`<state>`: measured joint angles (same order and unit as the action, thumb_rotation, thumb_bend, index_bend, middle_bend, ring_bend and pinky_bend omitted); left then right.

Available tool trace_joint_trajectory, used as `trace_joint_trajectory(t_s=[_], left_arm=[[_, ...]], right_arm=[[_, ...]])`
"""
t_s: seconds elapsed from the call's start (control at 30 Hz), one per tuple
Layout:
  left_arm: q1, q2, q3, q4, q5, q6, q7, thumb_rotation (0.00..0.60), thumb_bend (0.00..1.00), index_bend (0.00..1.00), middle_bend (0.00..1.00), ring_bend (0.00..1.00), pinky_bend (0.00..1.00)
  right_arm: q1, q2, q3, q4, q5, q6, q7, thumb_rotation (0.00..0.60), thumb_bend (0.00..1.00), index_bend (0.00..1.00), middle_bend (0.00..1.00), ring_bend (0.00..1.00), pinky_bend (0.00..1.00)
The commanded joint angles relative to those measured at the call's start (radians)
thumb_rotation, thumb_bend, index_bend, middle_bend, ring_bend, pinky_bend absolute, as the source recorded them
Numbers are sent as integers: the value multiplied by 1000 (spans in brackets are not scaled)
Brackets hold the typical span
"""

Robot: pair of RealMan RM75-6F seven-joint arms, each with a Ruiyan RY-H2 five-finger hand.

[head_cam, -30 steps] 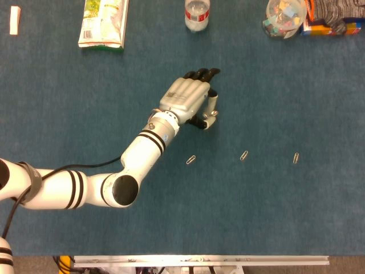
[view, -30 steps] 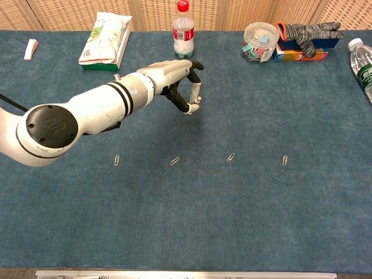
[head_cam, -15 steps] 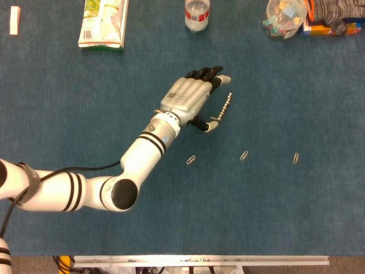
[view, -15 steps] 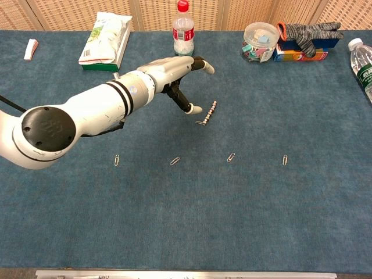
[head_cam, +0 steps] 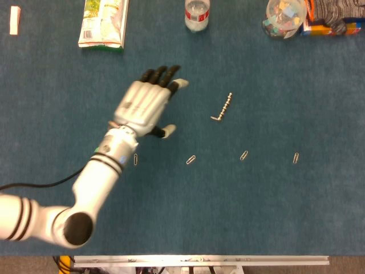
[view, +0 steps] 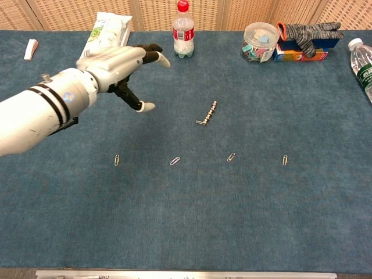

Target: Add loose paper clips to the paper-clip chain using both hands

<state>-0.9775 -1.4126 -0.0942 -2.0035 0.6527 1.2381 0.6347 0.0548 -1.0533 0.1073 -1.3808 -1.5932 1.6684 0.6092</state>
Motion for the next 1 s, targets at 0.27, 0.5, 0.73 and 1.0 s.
trace_joint_trajectory(t_s=[0.27, 0.5, 0.73, 1.0], left_arm=[[186, 203, 195, -211, 240, 280, 159, 600, 225, 186, 52, 0, 88], [346, 301, 324, -190, 440, 418, 170, 600, 225, 201, 52, 0, 87], [517, 351, 382, -68, 594, 507, 36, 600, 225, 227, 53, 0, 85], [664, 366, 369, 44, 667, 574, -72, 600, 225, 255, 59, 0, 84]], right_arm=[[21, -17, -26, -30, -43, -27, -89, 600, 0, 163, 166, 64, 369], [39, -37, -42, -49, -60, -62, -167, 600, 0, 163, 166, 64, 369], [56, -54, -62, -73, -81, -93, -242, 600, 0, 162, 166, 64, 369], [71, -61, -77, -102, -82, -134, -301, 600, 0, 163, 166, 64, 369]])
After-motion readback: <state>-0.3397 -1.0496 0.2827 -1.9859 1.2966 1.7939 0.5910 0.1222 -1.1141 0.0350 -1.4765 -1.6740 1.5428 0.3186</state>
